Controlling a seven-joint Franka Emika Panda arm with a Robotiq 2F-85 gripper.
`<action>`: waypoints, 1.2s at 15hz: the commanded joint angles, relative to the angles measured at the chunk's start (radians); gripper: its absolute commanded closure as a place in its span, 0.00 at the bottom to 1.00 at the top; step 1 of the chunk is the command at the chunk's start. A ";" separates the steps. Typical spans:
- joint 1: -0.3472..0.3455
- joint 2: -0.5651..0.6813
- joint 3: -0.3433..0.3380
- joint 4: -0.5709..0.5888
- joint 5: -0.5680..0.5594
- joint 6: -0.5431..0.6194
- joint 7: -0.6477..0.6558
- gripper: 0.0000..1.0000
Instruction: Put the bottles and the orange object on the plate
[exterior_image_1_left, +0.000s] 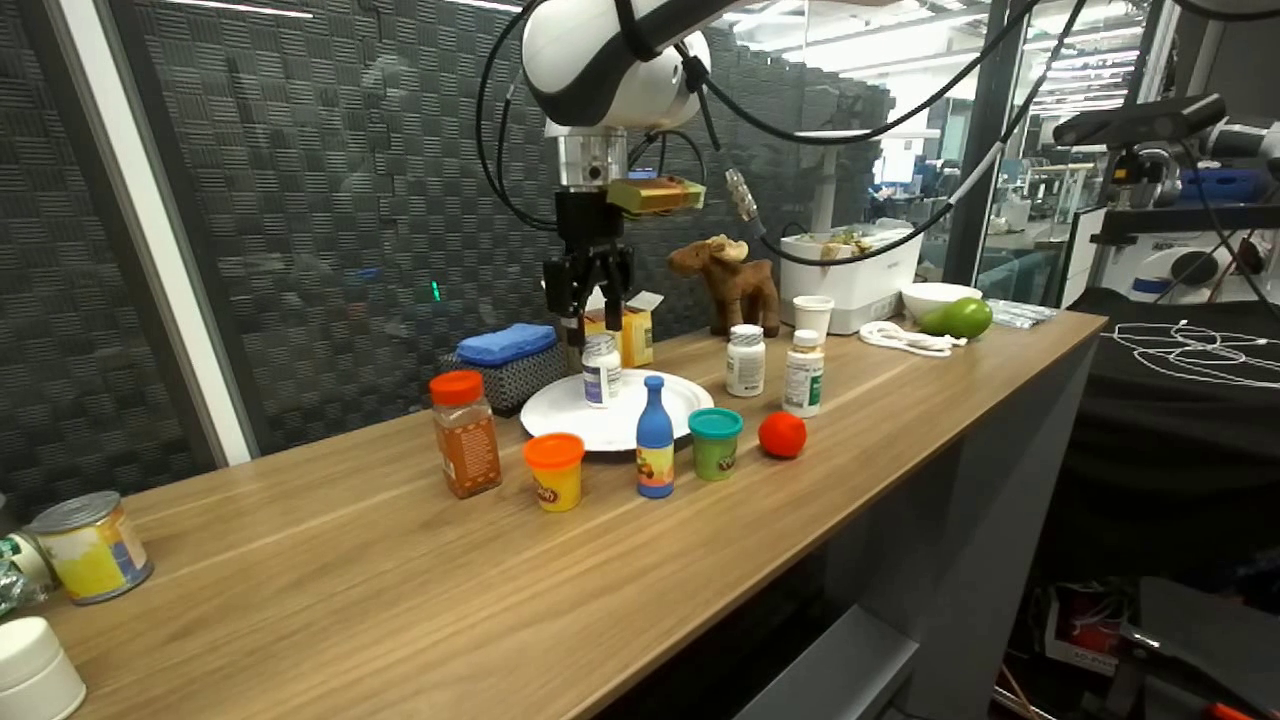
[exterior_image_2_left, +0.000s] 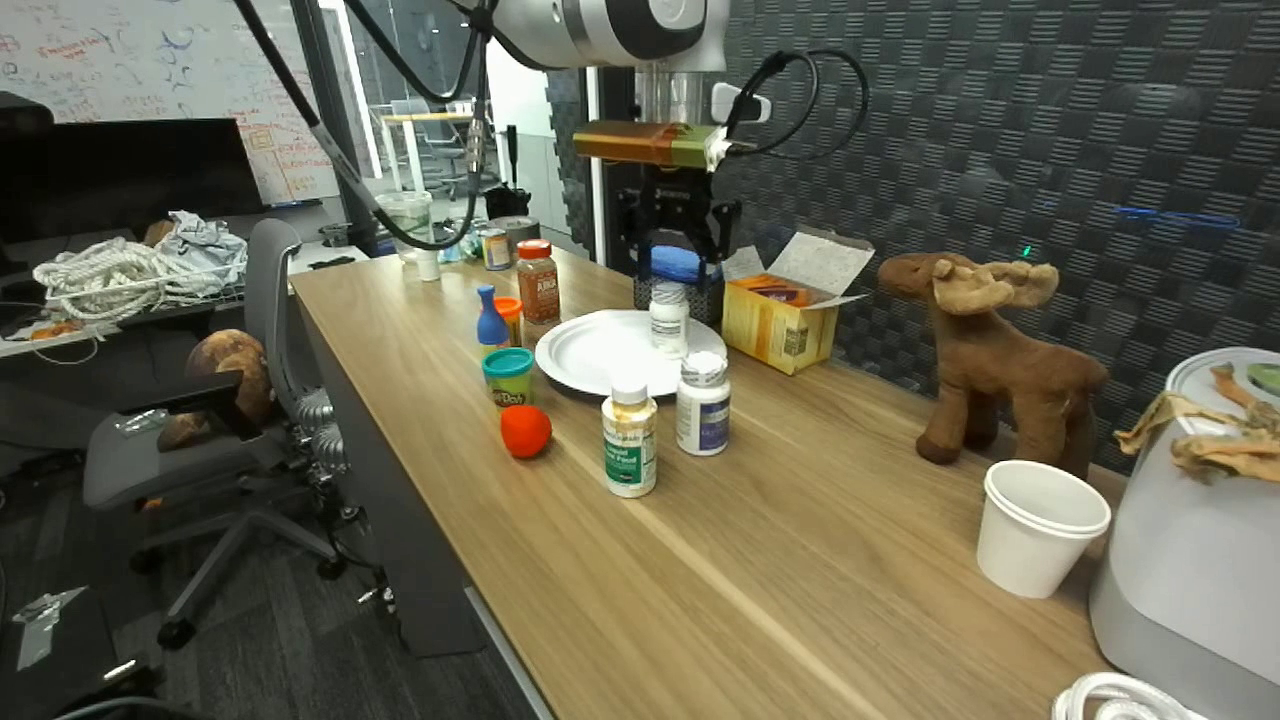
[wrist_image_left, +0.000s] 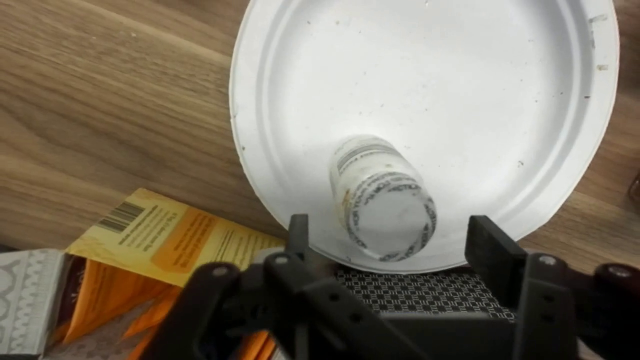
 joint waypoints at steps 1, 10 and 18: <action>0.013 -0.090 -0.029 -0.060 -0.037 -0.035 0.033 0.00; -0.050 -0.366 -0.080 -0.379 -0.016 0.022 0.101 0.00; -0.107 -0.386 -0.120 -0.584 -0.033 0.122 0.089 0.00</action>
